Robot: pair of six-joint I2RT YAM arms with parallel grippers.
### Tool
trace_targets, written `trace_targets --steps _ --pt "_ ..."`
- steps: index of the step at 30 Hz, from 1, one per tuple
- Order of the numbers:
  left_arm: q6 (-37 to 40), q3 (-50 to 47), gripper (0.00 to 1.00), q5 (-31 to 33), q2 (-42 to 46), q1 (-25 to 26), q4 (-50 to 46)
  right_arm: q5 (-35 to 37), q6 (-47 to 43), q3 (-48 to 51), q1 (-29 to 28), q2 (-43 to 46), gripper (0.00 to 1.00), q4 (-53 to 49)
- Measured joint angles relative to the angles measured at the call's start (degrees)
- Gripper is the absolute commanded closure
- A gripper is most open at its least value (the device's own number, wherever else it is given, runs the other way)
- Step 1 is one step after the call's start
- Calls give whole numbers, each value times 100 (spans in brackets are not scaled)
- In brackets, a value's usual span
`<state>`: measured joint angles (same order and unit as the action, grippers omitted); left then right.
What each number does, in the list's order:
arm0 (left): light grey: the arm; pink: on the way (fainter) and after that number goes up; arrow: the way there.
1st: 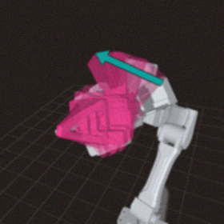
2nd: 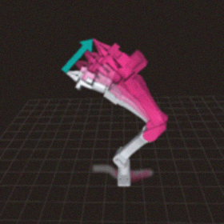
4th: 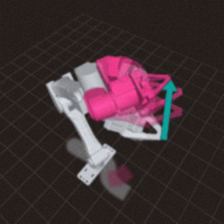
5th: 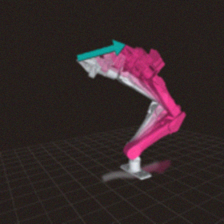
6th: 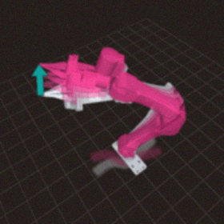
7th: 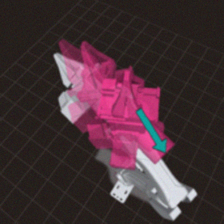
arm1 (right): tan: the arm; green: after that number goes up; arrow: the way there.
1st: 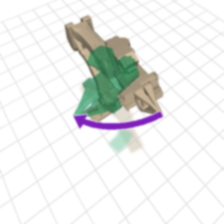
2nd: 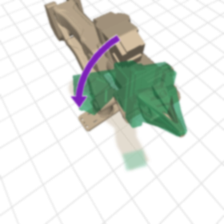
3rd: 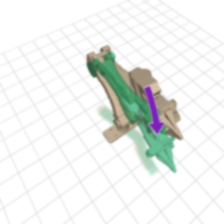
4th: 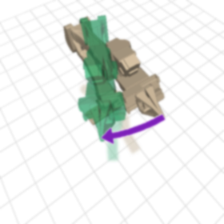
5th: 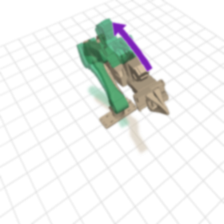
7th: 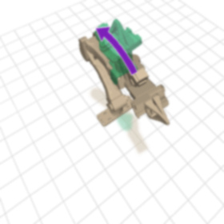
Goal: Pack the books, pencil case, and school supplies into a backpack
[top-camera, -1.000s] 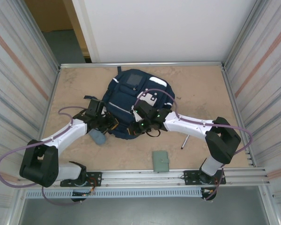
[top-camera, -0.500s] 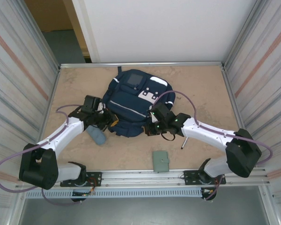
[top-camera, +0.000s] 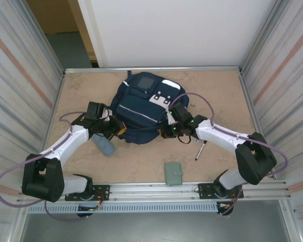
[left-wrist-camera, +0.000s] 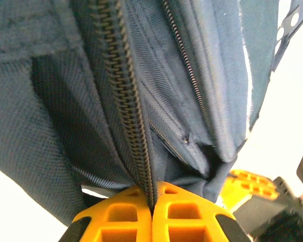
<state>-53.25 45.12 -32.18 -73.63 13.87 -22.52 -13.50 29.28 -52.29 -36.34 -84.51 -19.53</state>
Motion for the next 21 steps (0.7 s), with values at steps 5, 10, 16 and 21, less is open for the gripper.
trace_targets --steps 5,10,16,21 --pt "269 59 100 -170 -66 -208 -44 291 -289 94 828 -103 100 -247" --pt "339 -13 100 -485 -96 -437 -33 306 -498 81 992 -219 100 -282" --pt "509 -201 100 -695 -96 -431 -15 321 -754 -26 1266 -673 97 -286" --pt "887 -197 100 -629 -96 -142 -116 345 -966 -151 1335 -1029 87 -304"
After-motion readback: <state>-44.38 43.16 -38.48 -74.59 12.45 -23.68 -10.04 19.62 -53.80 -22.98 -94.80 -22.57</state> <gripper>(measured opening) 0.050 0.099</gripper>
